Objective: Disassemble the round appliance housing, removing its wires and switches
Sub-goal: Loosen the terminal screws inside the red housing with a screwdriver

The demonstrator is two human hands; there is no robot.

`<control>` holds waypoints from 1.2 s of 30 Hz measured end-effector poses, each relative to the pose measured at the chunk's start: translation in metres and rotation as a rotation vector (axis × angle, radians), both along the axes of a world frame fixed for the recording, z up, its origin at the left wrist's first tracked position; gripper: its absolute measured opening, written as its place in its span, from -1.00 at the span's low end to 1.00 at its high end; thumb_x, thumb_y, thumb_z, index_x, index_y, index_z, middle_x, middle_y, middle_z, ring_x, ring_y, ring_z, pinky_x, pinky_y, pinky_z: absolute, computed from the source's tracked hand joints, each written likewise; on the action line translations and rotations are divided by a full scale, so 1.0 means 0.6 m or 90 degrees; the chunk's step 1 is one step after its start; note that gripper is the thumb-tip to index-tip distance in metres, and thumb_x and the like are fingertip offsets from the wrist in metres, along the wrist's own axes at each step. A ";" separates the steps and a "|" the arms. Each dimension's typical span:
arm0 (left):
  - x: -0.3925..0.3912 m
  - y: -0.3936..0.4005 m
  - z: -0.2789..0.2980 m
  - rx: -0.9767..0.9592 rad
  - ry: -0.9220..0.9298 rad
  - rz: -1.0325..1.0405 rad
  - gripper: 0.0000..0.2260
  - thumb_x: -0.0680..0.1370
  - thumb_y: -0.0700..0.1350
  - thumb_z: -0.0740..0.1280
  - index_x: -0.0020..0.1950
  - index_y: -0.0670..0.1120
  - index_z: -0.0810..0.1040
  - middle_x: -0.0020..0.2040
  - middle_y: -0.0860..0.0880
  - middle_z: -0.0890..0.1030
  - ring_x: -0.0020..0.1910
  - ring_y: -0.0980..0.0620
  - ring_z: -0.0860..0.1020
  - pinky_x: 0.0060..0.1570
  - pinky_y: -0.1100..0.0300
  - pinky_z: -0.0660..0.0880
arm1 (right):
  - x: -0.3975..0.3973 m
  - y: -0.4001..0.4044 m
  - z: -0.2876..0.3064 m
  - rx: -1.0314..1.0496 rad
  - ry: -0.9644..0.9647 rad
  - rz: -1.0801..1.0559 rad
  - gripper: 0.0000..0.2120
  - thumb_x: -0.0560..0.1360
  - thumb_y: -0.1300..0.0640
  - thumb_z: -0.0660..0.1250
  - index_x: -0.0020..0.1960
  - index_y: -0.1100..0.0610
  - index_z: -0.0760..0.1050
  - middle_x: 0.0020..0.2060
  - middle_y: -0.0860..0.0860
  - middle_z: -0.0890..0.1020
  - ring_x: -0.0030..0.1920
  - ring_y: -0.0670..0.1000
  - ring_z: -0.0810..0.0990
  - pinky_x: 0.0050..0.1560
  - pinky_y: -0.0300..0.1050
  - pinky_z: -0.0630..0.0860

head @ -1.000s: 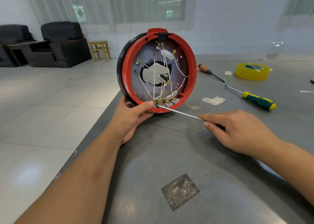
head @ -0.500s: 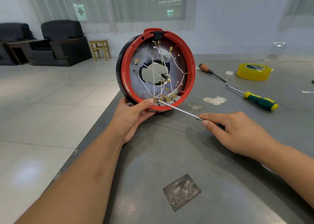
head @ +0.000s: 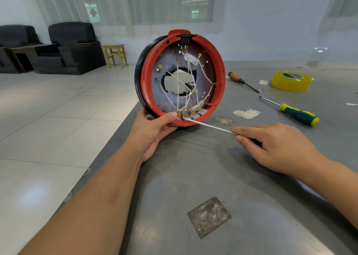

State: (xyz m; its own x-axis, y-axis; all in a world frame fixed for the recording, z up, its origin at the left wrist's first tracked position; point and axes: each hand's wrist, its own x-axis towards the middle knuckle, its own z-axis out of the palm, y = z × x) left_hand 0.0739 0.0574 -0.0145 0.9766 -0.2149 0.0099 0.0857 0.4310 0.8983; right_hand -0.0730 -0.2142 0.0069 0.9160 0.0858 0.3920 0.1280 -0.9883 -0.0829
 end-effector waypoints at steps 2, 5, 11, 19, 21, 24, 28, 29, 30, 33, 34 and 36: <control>-0.001 -0.001 0.001 0.001 -0.002 0.001 -0.30 0.34 -0.35 0.62 0.41 -0.19 0.41 0.20 -0.33 0.67 0.07 -0.32 0.73 0.09 -0.24 0.67 | 0.000 -0.001 0.000 -0.005 -0.011 0.006 -0.58 0.57 -0.28 0.04 0.32 -0.34 0.52 -0.03 -0.20 0.72 -0.06 0.07 0.68 -0.28 -0.07 0.56; -0.001 -0.001 0.000 0.011 -0.005 0.001 -0.35 0.41 -0.40 0.58 0.42 -0.19 0.40 0.21 -0.33 0.66 0.08 -0.31 0.73 0.12 -0.25 0.66 | 0.000 -0.003 0.001 -0.015 -0.029 0.020 -0.61 0.58 -0.24 0.09 0.30 -0.31 0.55 -0.07 -0.19 0.72 -0.13 0.07 0.68 -0.36 -0.14 0.48; -0.005 -0.004 0.002 0.051 -0.021 0.012 -0.40 0.43 -0.42 0.56 0.39 -0.19 0.41 0.21 -0.26 0.66 0.07 -0.26 0.74 0.06 -0.15 0.70 | 0.000 -0.006 0.004 -0.043 -0.024 0.026 -0.61 0.59 -0.22 0.10 0.31 -0.30 0.55 -0.09 -0.17 0.72 -0.15 0.07 0.67 -0.37 -0.11 0.52; -0.001 -0.001 0.000 0.046 -0.017 0.013 -0.40 0.45 -0.41 0.55 0.40 -0.17 0.41 0.24 -0.31 0.64 0.07 -0.27 0.74 0.04 -0.12 0.69 | 0.001 0.003 -0.005 0.029 0.036 0.027 -0.53 0.57 -0.33 0.00 0.37 -0.33 0.48 0.05 -0.20 0.72 0.00 0.03 0.68 -0.15 0.01 0.63; -0.001 -0.001 0.000 0.041 -0.018 0.015 -0.41 0.46 -0.41 0.55 0.42 -0.18 0.40 0.24 -0.31 0.65 0.07 -0.26 0.74 0.07 -0.15 0.69 | 0.001 0.006 -0.006 0.045 0.049 0.029 -0.45 0.54 -0.39 -0.09 0.39 -0.34 0.45 0.06 -0.20 0.72 0.00 0.00 0.67 -0.12 0.03 0.64; -0.002 -0.003 0.000 0.030 -0.016 0.022 -0.42 0.47 -0.41 0.53 0.42 -0.21 0.40 0.23 -0.30 0.66 0.07 -0.26 0.74 0.08 -0.19 0.68 | 0.001 0.011 -0.008 0.057 0.052 0.021 -0.45 0.53 -0.39 -0.09 0.40 -0.35 0.43 0.08 -0.22 0.71 0.01 -0.01 0.67 -0.11 0.01 0.63; -0.001 -0.004 0.002 0.015 -0.011 0.028 -0.41 0.47 -0.41 0.53 0.43 -0.22 0.38 0.26 -0.31 0.64 0.09 -0.27 0.73 0.13 -0.24 0.66 | -0.001 0.019 -0.008 0.071 0.056 0.007 -0.53 0.56 -0.34 0.00 0.39 -0.35 0.44 0.10 -0.22 0.70 0.05 0.01 0.66 -0.08 0.00 0.62; -0.001 -0.004 0.002 0.016 -0.009 0.030 -0.41 0.47 -0.40 0.54 0.44 -0.21 0.38 0.27 -0.31 0.64 0.10 -0.26 0.73 0.15 -0.24 0.65 | -0.002 0.021 -0.008 0.071 0.063 0.005 -0.52 0.56 -0.34 0.00 0.39 -0.35 0.44 0.10 -0.21 0.70 0.06 0.01 0.66 -0.06 0.02 0.63; -0.001 -0.003 0.002 0.016 -0.008 0.031 -0.41 0.48 -0.40 0.54 0.43 -0.21 0.38 0.27 -0.30 0.64 0.10 -0.26 0.73 0.15 -0.23 0.65 | -0.002 0.022 -0.006 0.069 0.069 0.002 -0.52 0.56 -0.34 -0.01 0.39 -0.34 0.44 0.10 -0.20 0.70 0.06 0.01 0.66 -0.05 0.03 0.63; -0.001 -0.002 0.002 0.012 -0.006 0.033 -0.41 0.47 -0.39 0.54 0.43 -0.19 0.39 0.27 -0.28 0.64 0.08 -0.26 0.73 0.11 -0.21 0.67 | -0.004 0.027 -0.004 0.068 0.081 -0.004 -0.51 0.56 -0.34 -0.02 0.40 -0.34 0.43 0.08 -0.18 0.71 0.04 0.01 0.66 -0.04 0.03 0.63; -0.001 -0.002 0.003 0.009 -0.005 0.032 -0.41 0.48 -0.38 0.54 0.43 -0.19 0.39 0.27 -0.28 0.65 0.08 -0.26 0.74 0.10 -0.20 0.68 | -0.004 0.028 -0.003 0.073 0.084 -0.004 -0.51 0.56 -0.34 -0.02 0.40 -0.33 0.44 0.09 -0.18 0.71 0.05 0.01 0.66 -0.03 0.03 0.63; -0.002 -0.001 0.004 0.006 -0.001 0.032 -0.42 0.48 -0.37 0.54 0.43 -0.19 0.39 0.25 -0.26 0.67 0.07 -0.25 0.74 0.10 -0.20 0.68 | -0.005 0.031 -0.003 0.090 0.088 -0.006 -0.49 0.55 -0.35 -0.03 0.40 -0.32 0.45 0.09 -0.20 0.71 0.06 0.01 0.65 -0.02 0.01 0.62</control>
